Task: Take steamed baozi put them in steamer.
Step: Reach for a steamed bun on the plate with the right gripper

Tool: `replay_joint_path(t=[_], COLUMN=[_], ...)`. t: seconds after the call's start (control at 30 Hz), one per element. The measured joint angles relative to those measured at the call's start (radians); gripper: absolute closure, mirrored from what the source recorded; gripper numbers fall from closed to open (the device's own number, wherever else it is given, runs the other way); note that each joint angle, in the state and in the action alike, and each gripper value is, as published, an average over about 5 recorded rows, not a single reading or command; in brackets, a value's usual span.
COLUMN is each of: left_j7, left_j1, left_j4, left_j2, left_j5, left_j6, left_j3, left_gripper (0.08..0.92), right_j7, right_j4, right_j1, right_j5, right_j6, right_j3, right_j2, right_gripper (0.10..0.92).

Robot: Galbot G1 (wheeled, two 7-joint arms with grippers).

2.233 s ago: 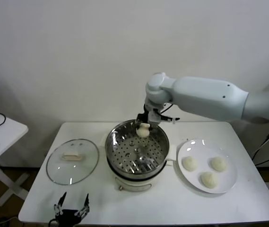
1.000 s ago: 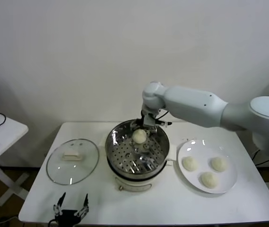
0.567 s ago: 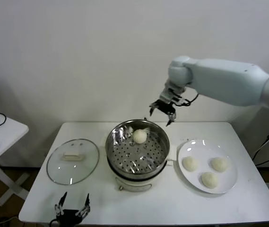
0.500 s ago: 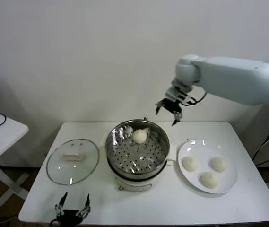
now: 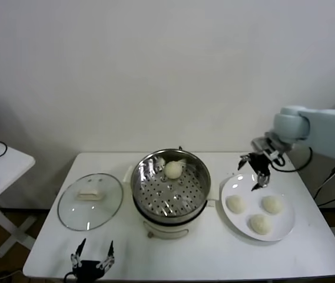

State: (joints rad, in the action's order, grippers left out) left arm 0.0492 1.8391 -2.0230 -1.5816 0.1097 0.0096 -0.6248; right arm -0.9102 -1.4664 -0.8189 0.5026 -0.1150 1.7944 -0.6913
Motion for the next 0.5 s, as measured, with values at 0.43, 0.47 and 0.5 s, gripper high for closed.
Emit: replay_joint_path(t=[0.43,0.47,0.5], left_j7=[-0.002,-0.003,-0.003], left_j1=[0.012,0.012,0.012], left_j4=[0.002,0.003,0.004], left_j2=[0.003,0.003,0.002], left_j5=[0.010,0.011,0.012], left_j6=[-0.006,-0.006,-0.006], left_j3=[-0.013,-0.013,-0.013], left_gripper=[0.177,0.177,0.177], right_j7=[0.117,0.120,0.123], right_j4=[0.037,0.043,0.048], right_j1=[0.263,0.279,0.295], right_j5=[-0.102,-0.110,-0.118], right_j6=[-0.147,-0.152,-0.157], right_j3=[-0.183,-0.194,-0.205], right_j2=[0.025,0.025,0.026], right_gripper=[0.203,0.203,0.203])
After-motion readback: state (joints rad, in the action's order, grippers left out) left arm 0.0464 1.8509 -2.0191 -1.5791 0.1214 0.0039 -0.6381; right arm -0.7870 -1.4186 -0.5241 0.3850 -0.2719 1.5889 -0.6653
